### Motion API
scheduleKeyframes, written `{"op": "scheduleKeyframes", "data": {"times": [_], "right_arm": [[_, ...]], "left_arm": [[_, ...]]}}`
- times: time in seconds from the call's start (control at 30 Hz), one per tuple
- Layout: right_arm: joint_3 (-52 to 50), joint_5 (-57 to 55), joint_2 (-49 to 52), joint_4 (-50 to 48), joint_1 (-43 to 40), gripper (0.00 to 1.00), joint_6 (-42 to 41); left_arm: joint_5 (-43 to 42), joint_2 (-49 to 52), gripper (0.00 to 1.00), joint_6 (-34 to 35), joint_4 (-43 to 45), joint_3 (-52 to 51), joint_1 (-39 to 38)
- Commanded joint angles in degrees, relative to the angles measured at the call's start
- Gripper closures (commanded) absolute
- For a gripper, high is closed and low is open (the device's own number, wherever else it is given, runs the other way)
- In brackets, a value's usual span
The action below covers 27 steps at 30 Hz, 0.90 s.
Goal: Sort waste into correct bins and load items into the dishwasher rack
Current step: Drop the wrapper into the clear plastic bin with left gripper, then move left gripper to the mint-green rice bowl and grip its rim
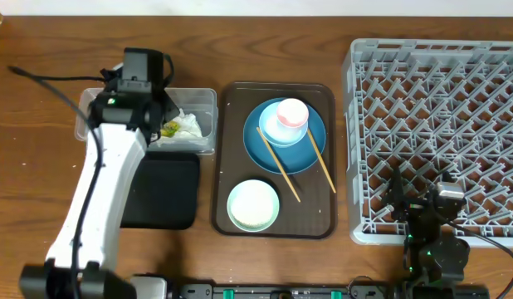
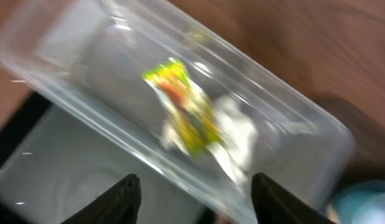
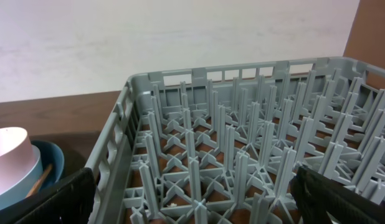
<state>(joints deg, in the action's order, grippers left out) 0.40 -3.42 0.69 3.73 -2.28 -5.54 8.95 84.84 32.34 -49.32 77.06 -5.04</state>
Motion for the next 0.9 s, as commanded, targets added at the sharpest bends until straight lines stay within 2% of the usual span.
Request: {"op": "scheduleKeyframes", "data": {"times": [0.0,0.07,0.23,0.4,0.6,0.87], "right_arm": [[-0.09,-0.22,-0.04,0.2,-0.52,0.01,-0.42],[-0.09,-0.2,-0.04,0.2,-0.55,0.01,-0.42],[-0.09,-0.22,-0.04,0.2,-0.55,0.01,-0.42],[-0.09,-0.22,-0.04,0.2,-0.55,0.01,-0.39],[-0.09,-0.22,-0.04,0.2,-0.55,0.01,-0.39],[-0.09,-0.22,-0.04,0.2,-0.55,0.01,-0.42]], "left_arm": [[-13.84,-2.56,0.44,-5.11,-2.27,-0.33,-2.6],[-16.31,-2.58,0.46,-6.19,-4.76,-0.35,-5.62],[-16.48,-1.46,0.48,-10.67,-12.41,-0.37,-16.37],[-16.48,-0.26,0.49,-12.15,-15.13,-1.88,-26.91],[-16.46,0.76,0.48,-9.46,-11.87,-6.95,-37.64],[-16.46,0.9,0.48,-6.73,-1.92,-13.31,-45.44]]}}
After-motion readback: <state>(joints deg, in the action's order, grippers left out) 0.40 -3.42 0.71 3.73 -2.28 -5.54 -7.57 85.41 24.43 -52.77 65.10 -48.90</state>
